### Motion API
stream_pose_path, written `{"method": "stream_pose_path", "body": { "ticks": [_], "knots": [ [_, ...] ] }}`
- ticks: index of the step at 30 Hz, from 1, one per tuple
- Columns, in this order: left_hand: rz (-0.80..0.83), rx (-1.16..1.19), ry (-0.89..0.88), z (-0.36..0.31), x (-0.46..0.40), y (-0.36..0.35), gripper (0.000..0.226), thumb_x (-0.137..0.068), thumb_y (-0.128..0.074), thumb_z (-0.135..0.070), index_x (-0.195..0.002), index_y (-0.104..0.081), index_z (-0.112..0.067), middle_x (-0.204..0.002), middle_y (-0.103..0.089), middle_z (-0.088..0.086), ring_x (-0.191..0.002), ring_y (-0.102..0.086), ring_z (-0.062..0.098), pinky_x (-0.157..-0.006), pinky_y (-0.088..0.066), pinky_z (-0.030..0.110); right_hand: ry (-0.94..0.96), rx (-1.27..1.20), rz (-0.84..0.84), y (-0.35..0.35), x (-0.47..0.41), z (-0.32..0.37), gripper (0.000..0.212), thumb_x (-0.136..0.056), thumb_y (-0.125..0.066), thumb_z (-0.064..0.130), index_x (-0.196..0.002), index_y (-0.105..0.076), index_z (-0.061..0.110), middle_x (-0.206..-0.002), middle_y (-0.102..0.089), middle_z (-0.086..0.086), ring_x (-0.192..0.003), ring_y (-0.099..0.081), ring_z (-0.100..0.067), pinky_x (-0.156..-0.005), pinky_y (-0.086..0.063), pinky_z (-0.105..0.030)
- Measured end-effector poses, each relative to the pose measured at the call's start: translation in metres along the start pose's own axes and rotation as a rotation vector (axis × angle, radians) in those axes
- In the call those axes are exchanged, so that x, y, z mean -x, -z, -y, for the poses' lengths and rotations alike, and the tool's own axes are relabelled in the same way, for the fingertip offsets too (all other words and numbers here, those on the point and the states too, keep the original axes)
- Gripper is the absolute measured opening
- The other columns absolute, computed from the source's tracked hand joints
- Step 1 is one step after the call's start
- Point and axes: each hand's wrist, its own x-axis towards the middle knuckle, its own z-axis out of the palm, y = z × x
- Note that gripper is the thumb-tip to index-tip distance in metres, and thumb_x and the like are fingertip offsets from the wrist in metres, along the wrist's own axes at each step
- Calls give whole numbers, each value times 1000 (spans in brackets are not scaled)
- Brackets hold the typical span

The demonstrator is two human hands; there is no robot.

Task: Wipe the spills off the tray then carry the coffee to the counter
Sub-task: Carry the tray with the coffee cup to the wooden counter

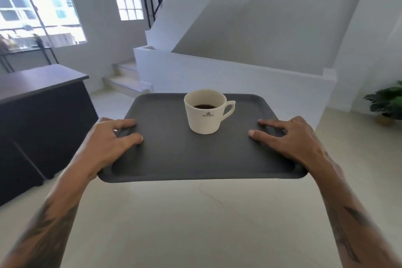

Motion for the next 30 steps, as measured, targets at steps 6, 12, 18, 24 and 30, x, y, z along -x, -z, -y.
{"method": "stream_pose_path", "body": {
  "ticks": [6, 12, 18, 24, 30],
  "knots": [
    [-198, -38, 150, 48, -77, 42, 44, -82, -76, -24, -125, -68, -23, -124, -49, 1, -106, -46, 17, -92, -34, 31, 214, -53, 154, -92, -135, 71, 76, -52, -55, 88, -112, -68, 44, -90, -60, -12, -79, -62, -24, -71, -49, -30],
    [-365, -56, 275, 114, -151, 92, 44, -81, -76, -24, -125, -69, -24, -124, -51, 3, -108, -50, 19, -91, -37, 31, 382, -88, 292, -200, -238, 164, 77, -54, -55, 85, -115, -68, 39, -93, -61, -14, -82, -62, -26, -67, -42, -26],
    [-461, -102, 347, 192, -232, 159, 41, -83, -72, -20, -123, -70, -24, -122, -51, 3, -106, -50, 18, -89, -37, 31, 432, -162, 376, -314, -301, 268, 64, -63, -66, 71, -118, -66, 39, -106, -49, -9, -97, -57, -25, -85, -48, -31],
    [-547, -114, 420, 264, -322, 237, 38, -84, -69, -17, -121, -71, -22, -120, -51, 2, -104, -51, 18, -89, -38, 30, 482, -219, 448, -430, -368, 383, 61, -62, -65, 73, -116, -66, 45, -110, -46, -5, -99, -51, -18, -93, -46, -32],
    [-633, -132, 471, 341, -413, 292, 39, -83, -71, -17, -122, -70, -22, -121, -51, 2, -109, -55, 23, -93, -44, 34, 582, -218, 536, -544, -446, 486, 73, -56, -55, 79, -119, -64, 43, -107, -43, -4, -98, -48, -19, -85, -43, -28]
  ]
}}
